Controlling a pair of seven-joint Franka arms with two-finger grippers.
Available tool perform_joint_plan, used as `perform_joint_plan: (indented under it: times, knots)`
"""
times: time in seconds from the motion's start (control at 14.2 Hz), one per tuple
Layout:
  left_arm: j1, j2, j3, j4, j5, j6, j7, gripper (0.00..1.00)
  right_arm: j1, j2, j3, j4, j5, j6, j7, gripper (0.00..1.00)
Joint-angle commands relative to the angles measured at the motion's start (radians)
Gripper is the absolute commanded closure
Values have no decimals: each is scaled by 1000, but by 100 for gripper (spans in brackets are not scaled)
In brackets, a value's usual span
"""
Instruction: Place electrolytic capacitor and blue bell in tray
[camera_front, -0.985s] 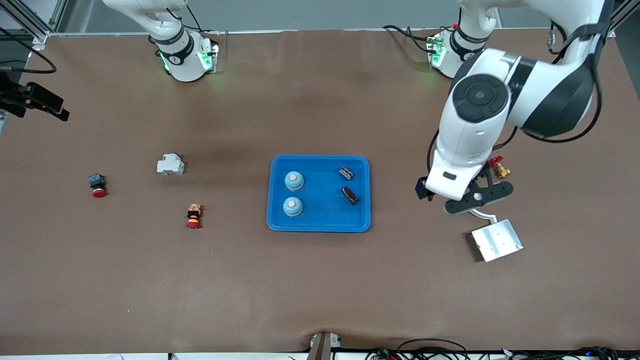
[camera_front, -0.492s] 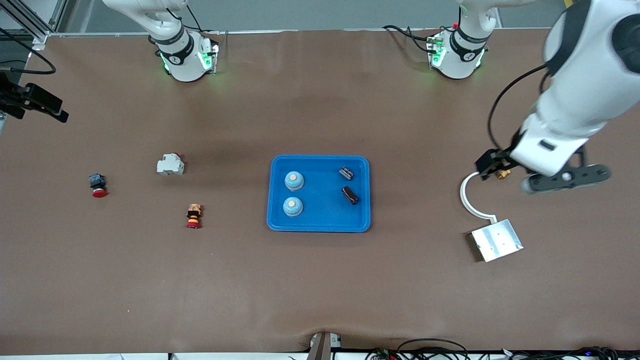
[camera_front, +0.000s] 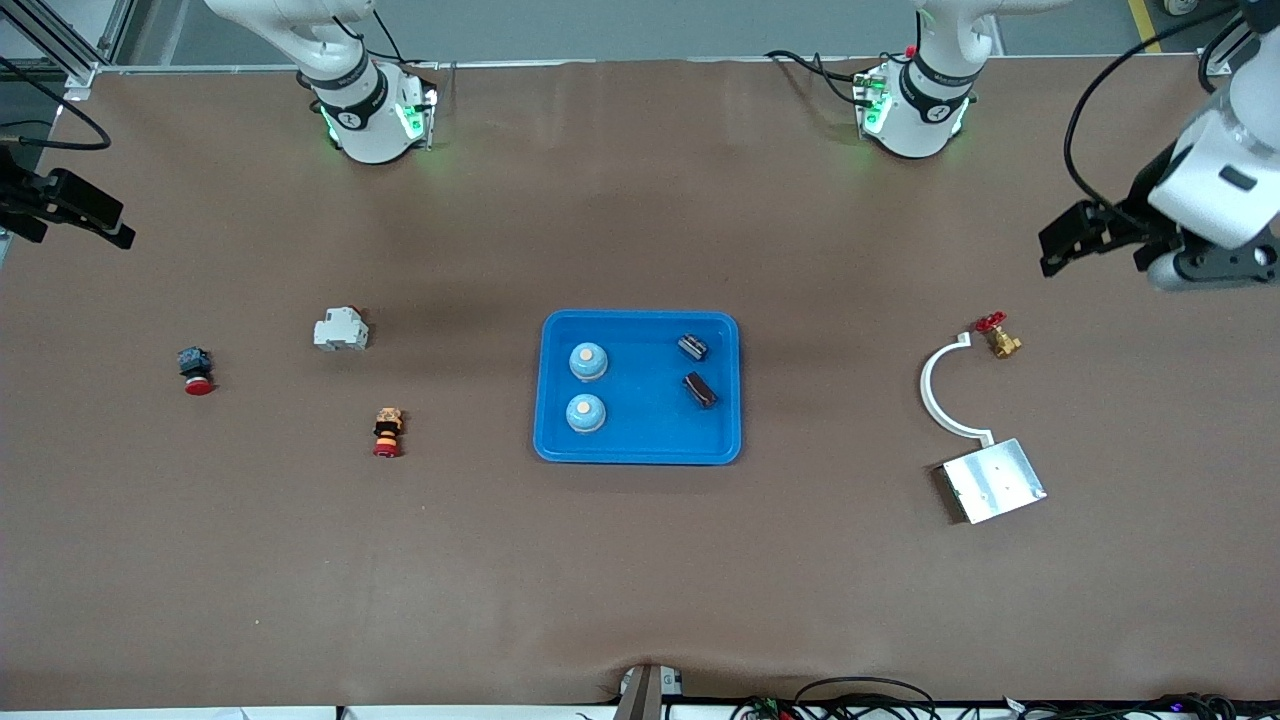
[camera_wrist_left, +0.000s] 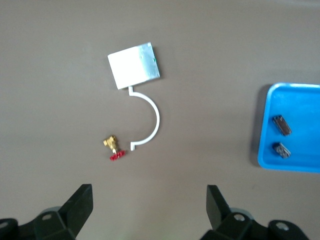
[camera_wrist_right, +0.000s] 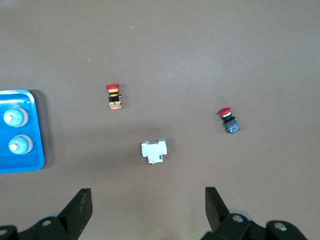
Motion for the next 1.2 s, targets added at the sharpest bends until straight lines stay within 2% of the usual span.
perform_joint_plan:
  times: [0.0, 1.13]
  knots:
    - [4, -80, 13, -79, -25, 1, 41, 0, 4, 8, 0, 17, -6, 1, -18, 0]
    - [18, -23, 13, 15, -23, -48, 58, 0, 7, 6, 0, 12, -5, 4, -10, 0]
